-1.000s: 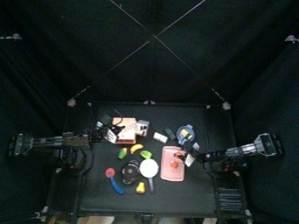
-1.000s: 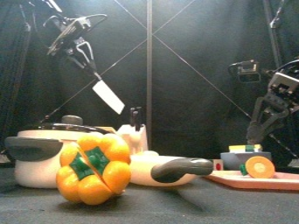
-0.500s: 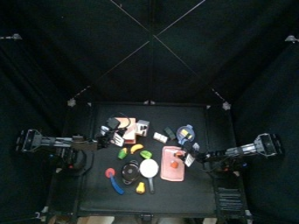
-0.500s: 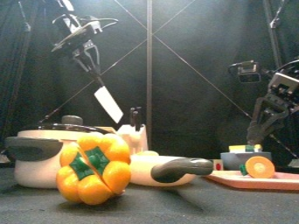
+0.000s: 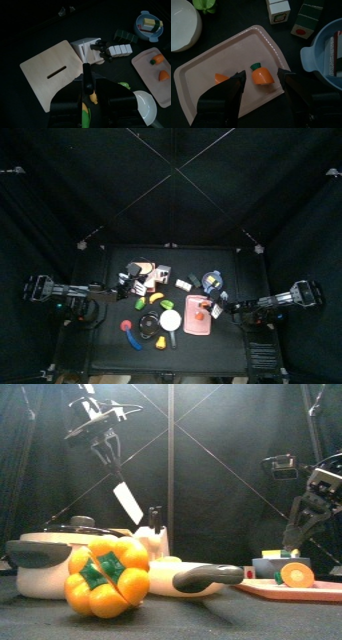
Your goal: Grab carrot top
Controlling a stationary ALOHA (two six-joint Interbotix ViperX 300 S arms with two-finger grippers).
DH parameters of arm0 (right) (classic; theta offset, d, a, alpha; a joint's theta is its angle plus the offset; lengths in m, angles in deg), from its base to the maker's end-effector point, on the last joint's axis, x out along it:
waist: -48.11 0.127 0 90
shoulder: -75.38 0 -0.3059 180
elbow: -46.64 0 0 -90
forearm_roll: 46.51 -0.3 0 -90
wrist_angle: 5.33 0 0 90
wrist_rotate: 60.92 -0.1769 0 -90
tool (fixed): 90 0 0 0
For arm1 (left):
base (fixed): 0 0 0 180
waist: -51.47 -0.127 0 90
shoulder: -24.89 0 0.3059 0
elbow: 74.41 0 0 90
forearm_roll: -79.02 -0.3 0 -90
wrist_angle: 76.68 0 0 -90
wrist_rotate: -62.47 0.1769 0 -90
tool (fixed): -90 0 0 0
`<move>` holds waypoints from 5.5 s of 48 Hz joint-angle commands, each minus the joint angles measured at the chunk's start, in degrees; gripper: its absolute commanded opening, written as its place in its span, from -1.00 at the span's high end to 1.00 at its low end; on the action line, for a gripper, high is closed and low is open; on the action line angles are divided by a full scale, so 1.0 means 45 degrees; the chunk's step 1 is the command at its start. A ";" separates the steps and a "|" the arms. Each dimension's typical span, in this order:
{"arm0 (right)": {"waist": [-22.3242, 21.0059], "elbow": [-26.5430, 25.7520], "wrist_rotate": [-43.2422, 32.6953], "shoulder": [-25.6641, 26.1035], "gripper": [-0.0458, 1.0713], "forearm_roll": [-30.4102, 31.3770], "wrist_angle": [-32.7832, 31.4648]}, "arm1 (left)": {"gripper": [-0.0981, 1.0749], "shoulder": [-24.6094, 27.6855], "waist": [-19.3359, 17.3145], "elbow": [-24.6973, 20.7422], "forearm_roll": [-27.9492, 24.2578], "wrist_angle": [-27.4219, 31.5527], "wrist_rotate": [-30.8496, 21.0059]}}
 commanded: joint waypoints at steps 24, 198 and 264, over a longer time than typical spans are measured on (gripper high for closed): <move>-0.0020 -0.0215 0.0000 0.0020 -0.65 0.0020 0.0039 | -0.13 0.0234 0.0039 -0.0215 0.0313 0.0078 -0.0488; 0.0078 -0.0156 -0.0020 -0.0293 -0.65 -0.0176 0.0195 | -0.15 0.2676 -0.2090 -0.1895 0.0488 -0.0684 -0.1133; 0.0098 -0.0176 -0.0117 -0.0703 -0.65 -0.0215 0.0313 | -0.23 0.5879 -0.3398 -0.4746 0.1191 0.0117 0.1895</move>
